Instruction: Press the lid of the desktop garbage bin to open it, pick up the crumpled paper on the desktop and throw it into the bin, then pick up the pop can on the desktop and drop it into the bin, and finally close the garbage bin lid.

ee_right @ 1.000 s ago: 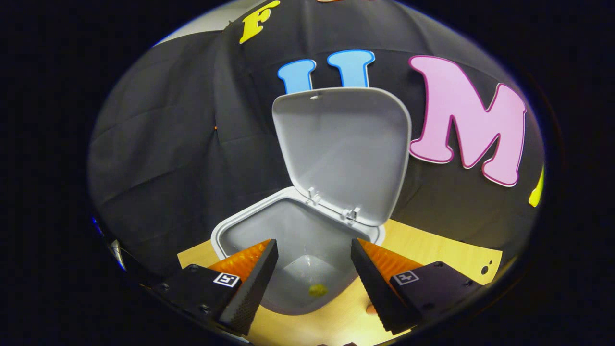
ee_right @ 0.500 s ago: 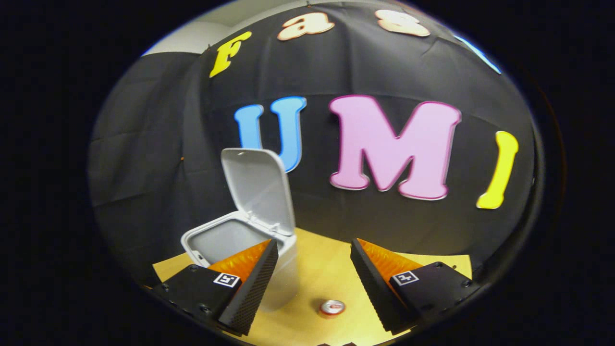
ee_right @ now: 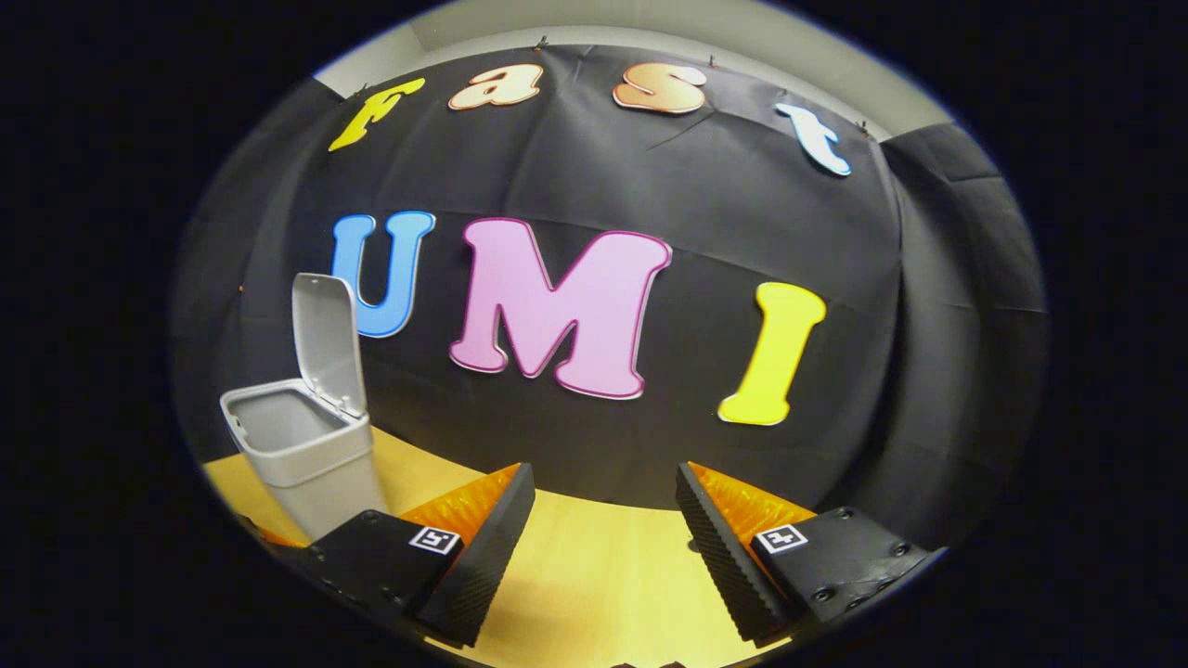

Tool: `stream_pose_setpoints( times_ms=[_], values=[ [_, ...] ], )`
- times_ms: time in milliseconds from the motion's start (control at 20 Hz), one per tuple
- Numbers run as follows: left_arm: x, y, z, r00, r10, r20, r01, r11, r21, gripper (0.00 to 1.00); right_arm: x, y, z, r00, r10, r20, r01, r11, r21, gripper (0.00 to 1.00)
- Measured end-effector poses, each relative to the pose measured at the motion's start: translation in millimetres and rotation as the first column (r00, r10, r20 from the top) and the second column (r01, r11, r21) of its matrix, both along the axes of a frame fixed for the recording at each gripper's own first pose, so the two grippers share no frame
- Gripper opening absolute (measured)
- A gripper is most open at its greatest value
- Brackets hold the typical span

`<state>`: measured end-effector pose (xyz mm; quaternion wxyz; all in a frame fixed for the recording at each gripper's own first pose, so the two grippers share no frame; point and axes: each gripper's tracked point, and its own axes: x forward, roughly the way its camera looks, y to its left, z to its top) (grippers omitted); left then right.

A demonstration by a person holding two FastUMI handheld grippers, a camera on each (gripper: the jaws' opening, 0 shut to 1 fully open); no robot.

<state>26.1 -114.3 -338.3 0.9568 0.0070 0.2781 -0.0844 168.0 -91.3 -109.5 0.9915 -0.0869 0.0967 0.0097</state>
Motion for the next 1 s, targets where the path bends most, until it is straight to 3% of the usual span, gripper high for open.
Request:
stream_pose_setpoints(
  times_ms=[100, 150, 200, 550, 1000],
  values=[
    [16, -15, -22, 1.0, -0.012, -0.013, 0.012, 1.0, -0.002, 0.98, -9, -21, -6, 0.999, -0.032, 0.024, 0.033, 0.999, -0.015, 0.98],
    [22, -20, -32, 1.0, -0.012, -0.023, 0.012, 1.0, -0.003, 0.98, -13, -33, -10, 0.998, -0.052, 0.035, 0.054, 0.998, -0.037, 0.88],
    [30, -25, -40, 1.0, -0.011, -0.026, 0.011, 1.0, 0.002, 0.98, -17, -46, -17, 0.996, -0.076, 0.04, 0.078, 0.995, -0.065, 0.97],
    [78, -42, -91, 1.0, -0.008, -0.021, 0.009, 0.999, 0.046, 0.98, -48, -93, -61, 0.988, -0.156, 0.013, 0.156, 0.987, -0.04, 0.97],
    [122, -48, -123, 1.0, -0.014, 0.025, 0.012, 0.998, 0.063, 0.98, -59, -116, -98, 0.977, -0.211, -0.042, 0.209, 0.977, -0.053, 0.97]
  ],
)
